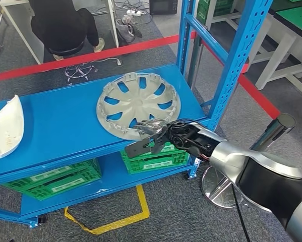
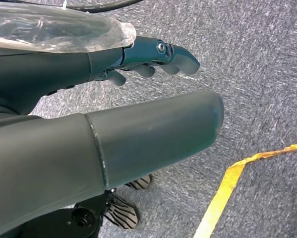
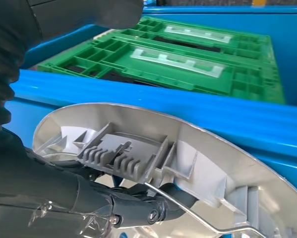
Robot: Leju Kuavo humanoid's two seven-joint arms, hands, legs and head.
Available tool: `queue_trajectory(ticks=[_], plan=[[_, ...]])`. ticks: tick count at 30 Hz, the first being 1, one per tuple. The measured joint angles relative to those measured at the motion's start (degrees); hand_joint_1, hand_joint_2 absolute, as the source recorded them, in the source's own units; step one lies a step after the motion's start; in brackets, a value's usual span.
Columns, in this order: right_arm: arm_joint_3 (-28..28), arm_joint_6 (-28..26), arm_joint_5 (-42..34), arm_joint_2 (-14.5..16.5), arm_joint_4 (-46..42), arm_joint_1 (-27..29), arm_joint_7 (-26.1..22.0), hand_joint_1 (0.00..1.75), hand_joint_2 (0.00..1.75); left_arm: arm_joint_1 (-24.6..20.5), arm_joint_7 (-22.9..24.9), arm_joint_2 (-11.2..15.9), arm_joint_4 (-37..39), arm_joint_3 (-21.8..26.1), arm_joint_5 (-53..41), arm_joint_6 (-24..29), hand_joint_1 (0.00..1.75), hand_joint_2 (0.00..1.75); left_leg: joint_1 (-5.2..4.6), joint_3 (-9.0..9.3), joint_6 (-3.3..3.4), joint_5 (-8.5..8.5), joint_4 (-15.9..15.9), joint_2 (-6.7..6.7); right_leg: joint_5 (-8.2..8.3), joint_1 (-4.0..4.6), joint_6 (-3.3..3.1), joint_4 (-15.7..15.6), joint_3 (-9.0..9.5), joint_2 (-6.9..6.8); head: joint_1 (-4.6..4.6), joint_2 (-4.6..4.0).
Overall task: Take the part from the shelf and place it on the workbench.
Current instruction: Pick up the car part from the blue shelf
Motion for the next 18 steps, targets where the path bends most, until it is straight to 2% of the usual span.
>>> queue_trajectory(ticks=[18], plan=[[0.8, -1.1, 0.7, 1.5, -2.3, 0.0, -0.1, 0.0, 1.75, 0.0, 0.0, 0.0, 0.0, 0.0, -0.2, 0.0, 0.0, 0.0, 0.0, -0.01, 0.0, 0.0, 0.0, 0.0, 0.0, -0.01, 0.0, 0.0, 0.0, -0.01, 0.0, 0.0]])
